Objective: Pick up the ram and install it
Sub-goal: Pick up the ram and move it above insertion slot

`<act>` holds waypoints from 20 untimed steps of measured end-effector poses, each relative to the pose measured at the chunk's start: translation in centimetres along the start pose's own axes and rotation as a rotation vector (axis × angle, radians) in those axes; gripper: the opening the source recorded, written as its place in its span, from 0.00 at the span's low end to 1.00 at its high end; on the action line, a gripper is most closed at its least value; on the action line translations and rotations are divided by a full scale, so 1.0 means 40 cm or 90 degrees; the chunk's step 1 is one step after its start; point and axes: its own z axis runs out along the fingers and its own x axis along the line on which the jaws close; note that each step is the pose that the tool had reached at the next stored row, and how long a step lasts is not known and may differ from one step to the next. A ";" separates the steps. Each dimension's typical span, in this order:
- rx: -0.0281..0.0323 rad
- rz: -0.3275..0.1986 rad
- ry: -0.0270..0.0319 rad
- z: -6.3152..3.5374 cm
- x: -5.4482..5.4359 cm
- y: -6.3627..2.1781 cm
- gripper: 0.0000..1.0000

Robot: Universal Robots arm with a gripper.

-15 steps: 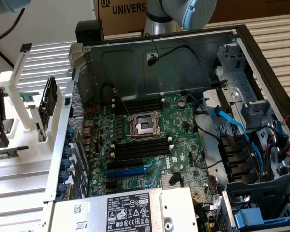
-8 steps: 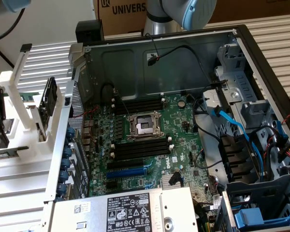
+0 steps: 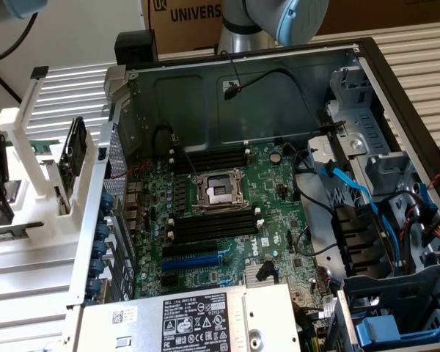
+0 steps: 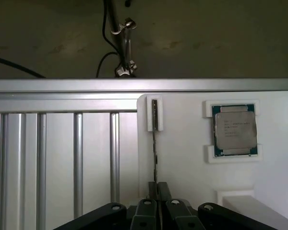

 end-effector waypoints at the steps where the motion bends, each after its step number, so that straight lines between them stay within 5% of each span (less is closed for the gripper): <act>1: 0.0000 0.000 0.0000 0.000 0.000 0.000 0.16; 4: 0.0000 0.000 0.0000 0.000 0.000 0.000 0.24; 13: 0.0001 0.000 0.0000 0.001 0.000 0.000 0.24; 20: 0.0043 -0.002 0.0002 0.015 0.001 -0.001 0.24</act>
